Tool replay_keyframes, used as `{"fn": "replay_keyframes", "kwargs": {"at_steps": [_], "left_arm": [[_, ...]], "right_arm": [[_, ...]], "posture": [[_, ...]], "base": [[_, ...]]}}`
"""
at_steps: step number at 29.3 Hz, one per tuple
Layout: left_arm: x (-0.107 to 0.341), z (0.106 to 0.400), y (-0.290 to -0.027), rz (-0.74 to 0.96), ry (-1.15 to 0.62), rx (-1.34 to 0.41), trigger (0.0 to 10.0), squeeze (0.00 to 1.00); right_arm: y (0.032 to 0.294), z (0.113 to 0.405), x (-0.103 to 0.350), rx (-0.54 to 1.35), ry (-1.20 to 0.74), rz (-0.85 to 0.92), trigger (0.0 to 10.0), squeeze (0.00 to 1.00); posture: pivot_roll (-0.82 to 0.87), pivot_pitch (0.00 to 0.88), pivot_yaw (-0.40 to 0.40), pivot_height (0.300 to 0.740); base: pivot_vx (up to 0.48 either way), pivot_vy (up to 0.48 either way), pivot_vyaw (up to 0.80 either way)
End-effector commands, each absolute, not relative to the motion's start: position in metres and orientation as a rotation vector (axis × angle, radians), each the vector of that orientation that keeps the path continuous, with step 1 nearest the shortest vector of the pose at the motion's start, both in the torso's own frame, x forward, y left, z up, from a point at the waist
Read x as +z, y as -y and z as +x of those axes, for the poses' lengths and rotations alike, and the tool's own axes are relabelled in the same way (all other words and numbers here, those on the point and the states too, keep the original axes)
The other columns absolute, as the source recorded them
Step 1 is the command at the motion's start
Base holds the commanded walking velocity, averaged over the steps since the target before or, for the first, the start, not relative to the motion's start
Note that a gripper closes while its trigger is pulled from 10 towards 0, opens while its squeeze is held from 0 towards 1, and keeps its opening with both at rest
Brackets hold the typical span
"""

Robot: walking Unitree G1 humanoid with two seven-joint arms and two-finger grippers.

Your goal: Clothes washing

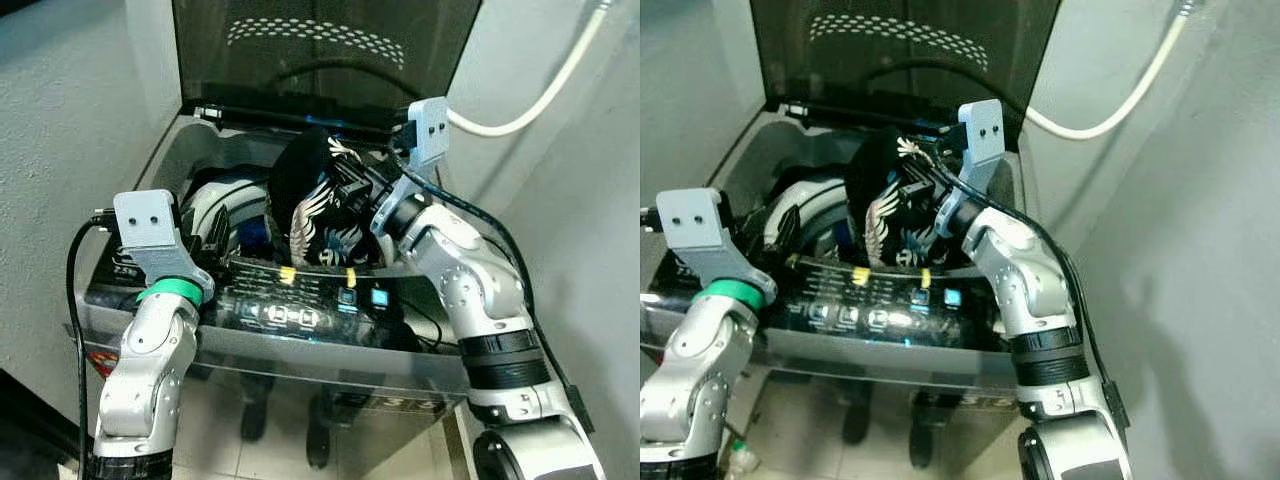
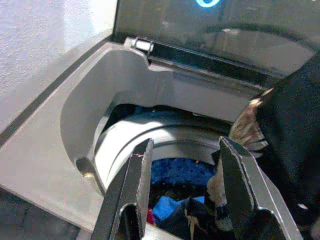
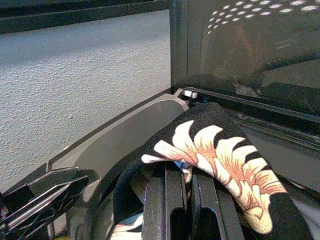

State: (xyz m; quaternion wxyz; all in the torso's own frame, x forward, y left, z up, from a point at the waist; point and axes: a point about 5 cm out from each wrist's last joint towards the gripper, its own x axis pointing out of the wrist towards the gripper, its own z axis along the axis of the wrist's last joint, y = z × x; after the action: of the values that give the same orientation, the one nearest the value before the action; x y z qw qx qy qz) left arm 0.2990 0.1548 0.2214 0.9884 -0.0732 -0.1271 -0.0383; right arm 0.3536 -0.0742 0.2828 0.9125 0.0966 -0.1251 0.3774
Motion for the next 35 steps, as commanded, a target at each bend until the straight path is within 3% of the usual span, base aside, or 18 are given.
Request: {"fn": "replay_keyframes", "kwargs": {"at_steps": [1, 10, 16, 21, 30, 35], "left_arm": [[0.217, 0.298, -0.154, -0.154, 0.236, -0.080, 10.0, 0.00], [0.217, 0.298, -0.155, -0.152, 0.229, -0.081, 10.0, 0.00], [0.215, 0.298, -0.157, -0.107, 0.207, -0.088, 10.0, 0.00], [0.215, 0.298, -0.163, -0.109, 0.199, -0.053, 10.0, 0.00], [0.215, 0.299, -0.162, -0.150, 0.209, -0.053, 10.0, 0.00], [0.215, 0.299, -0.157, -0.138, 0.210, -0.080, 10.0, 0.00]], "right_arm": [[0.074, 0.353, 0.281, 0.778, 0.258, 0.196, 10.0, 0.00], [0.074, 0.354, 0.281, 0.772, 0.258, 0.197, 10.0, 0.00], [0.075, 0.354, 0.281, 0.768, 0.259, 0.199, 10.0, 0.00], [0.075, 0.354, 0.281, 0.765, 0.259, 0.200, 10.0, 0.00], [0.074, 0.356, 0.285, 0.764, 0.271, 0.196, 10.0, 0.00], [0.080, 0.363, 0.320, 0.686, 0.428, 0.141, 10.0, 0.00]], "posture": [[0.12, 0.026, -0.078, 0.740], [0.12, 0.034, -0.071, 0.740], [0.12, 0.035, -0.068, 0.740], [0.12, 0.035, -0.068, 0.740], [0.11, 0.030, -0.073, 0.740], [0.11, 0.028, -0.074, 0.740]], "base": [[0.000, 0.364, 0.00], [0.000, 0.365, 0.00], [0.000, 0.000, 0.00], [0.000, -0.472, 0.00], [0.000, 0.000, 0.00], [0.000, 0.000, 0.00]]}}
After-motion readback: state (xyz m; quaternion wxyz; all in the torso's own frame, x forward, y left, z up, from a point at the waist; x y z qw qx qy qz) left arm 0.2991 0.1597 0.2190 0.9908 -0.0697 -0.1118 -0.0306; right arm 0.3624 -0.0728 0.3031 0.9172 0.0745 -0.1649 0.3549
